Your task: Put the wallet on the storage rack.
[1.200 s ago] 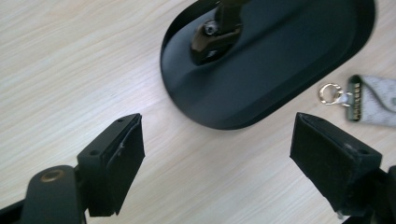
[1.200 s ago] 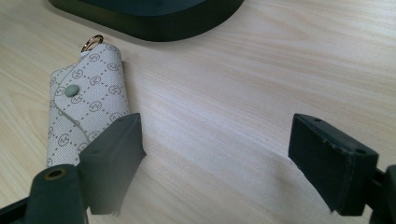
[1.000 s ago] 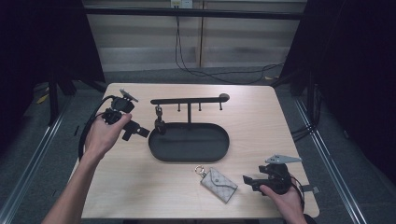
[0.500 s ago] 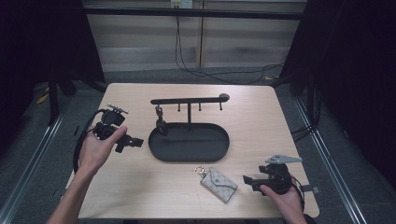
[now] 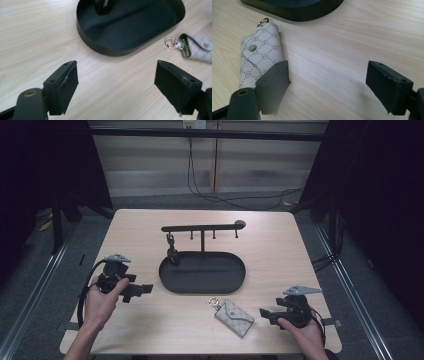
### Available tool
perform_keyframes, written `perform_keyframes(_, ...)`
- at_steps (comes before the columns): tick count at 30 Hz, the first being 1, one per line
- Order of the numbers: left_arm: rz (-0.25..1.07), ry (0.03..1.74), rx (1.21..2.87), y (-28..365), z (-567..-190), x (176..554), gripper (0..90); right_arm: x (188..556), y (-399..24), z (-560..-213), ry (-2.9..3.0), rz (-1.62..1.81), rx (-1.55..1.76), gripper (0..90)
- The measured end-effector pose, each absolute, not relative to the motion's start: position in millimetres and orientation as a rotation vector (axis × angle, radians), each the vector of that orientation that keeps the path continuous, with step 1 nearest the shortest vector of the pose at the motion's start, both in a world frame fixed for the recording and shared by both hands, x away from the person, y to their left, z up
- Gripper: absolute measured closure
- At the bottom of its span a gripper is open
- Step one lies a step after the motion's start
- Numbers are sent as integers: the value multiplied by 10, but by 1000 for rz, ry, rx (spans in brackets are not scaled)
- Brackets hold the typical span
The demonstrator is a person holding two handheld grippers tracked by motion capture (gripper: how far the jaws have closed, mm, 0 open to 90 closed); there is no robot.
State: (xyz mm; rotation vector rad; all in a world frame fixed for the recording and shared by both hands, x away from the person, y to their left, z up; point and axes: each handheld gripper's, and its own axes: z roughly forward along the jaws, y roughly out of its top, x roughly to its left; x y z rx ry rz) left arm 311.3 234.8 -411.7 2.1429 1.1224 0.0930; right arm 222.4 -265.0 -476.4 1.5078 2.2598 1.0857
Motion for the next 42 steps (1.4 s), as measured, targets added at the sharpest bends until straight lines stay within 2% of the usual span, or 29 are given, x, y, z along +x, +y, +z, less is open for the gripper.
perform_keyframes(10, 109, 1090, 2055, 2521, -4329, 2782, 190, 2220, -2675, -4734, 2250, 1116, 1522, 188)
perform_keyframes(28, 87, 1021, 2073, 2548, -4532, 2275, 178, 2227, -2585, -4520, 2291, 1205, 1527, 208)
perform_keyframes(42, 88, 1011, 2066, 2658, -4642, 2266, 174, 2407, -2274, -4081, 2523, 1049, 1382, 300)
